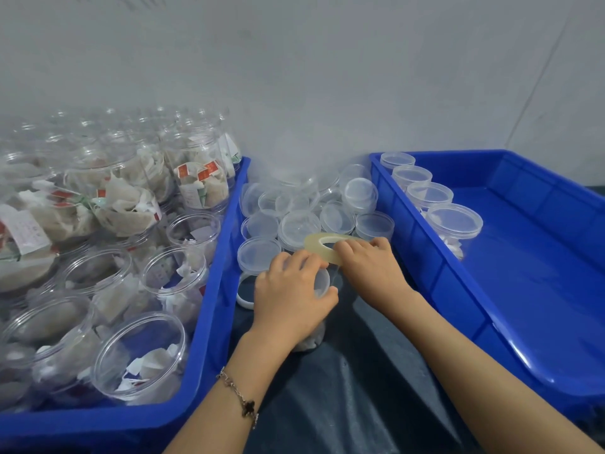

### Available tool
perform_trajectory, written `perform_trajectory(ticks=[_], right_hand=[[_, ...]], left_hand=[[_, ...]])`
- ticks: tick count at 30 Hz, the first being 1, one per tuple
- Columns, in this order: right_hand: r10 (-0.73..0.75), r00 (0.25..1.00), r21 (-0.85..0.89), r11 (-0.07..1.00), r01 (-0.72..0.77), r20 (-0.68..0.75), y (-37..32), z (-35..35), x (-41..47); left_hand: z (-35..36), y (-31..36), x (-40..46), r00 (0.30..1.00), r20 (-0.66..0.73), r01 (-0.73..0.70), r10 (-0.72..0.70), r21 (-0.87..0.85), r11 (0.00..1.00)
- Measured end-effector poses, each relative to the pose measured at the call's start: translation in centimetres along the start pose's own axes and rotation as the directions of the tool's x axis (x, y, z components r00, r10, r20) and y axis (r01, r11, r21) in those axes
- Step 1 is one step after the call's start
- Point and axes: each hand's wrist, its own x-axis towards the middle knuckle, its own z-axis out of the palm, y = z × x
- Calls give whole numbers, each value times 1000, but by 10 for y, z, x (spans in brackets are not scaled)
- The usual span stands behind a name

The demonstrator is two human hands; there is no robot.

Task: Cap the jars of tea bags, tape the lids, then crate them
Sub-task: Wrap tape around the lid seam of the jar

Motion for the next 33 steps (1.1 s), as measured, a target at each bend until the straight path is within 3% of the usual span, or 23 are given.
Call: perform_trajectory(ticks=[7,11,13,17,22,26,29,33], right_hand=[[57,998,98,993,-60,34,-26,22,7],[92,993,103,990,-100,77,-33,30,-1],[118,990,80,989,-124,73,-31,27,-1],[136,990,85,987,-139,44,-23,19,-3],[168,976,19,986,-167,-138,-13,4,-16],[197,952,-9,979,-205,-236,-9,-3,-22],[265,929,44,964,-263,-256,-11,-3,-20],[241,934,49,970,-237,-262,-14,-2,-14]], left_hand=[[-4,-7,-2,992,-67,-119,106,-218,969],[-4,-7,-4,981,-84,-188,177,-154,970],[-3,-9,-4,989,-24,-144,143,-29,989],[-2,-5,-2,983,163,60,-89,177,982],[-17,6,7,953,292,40,-79,139,990],[-23,11,14,909,415,-13,21,-22,1000],[-19,13,11,923,371,-84,100,-59,995],[-11,11,6,955,264,-131,138,-45,990]])
